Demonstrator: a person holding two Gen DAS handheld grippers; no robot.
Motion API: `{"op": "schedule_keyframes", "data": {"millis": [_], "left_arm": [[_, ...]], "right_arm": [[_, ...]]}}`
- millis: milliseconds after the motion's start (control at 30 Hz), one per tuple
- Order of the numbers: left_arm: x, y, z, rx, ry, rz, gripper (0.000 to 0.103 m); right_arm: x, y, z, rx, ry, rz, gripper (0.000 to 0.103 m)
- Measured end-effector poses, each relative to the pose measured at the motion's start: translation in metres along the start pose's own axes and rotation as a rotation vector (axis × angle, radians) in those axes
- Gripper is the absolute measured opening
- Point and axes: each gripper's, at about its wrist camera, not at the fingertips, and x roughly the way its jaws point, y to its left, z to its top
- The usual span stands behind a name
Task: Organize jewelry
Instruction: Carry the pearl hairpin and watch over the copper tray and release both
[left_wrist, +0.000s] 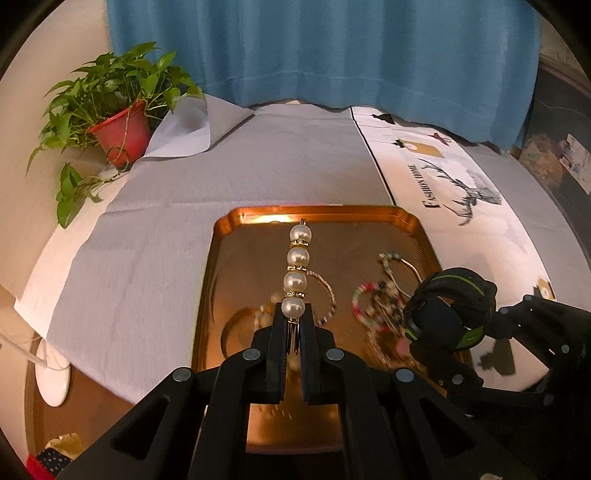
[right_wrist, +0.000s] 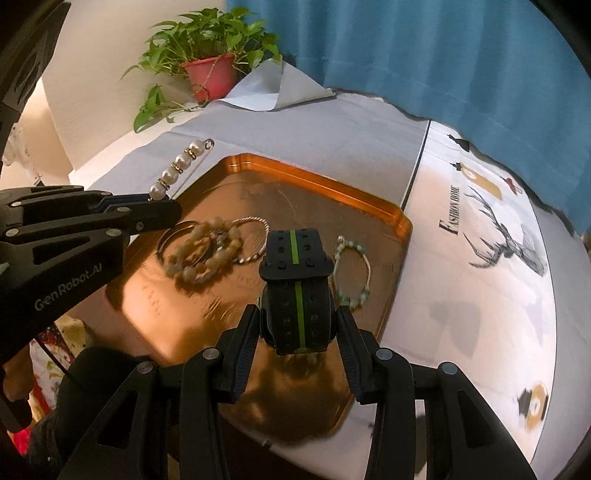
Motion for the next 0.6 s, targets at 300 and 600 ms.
{"op": "schedule_keyframes", "data": {"millis": [300, 600], "left_arm": [[0.033, 0.009, 0.017, -0.02, 0.015, 0.027, 0.011], [0.017, 0.011, -0.003, 0.015, -0.008, 0.199, 0.101]], "right_arm": [[0.033, -0.008, 0.021, -0.012, 0.021, 0.001, 0.043], [0.018, -0.014, 0.004, -0.022, 0.03, -0.054, 0.081]]}}
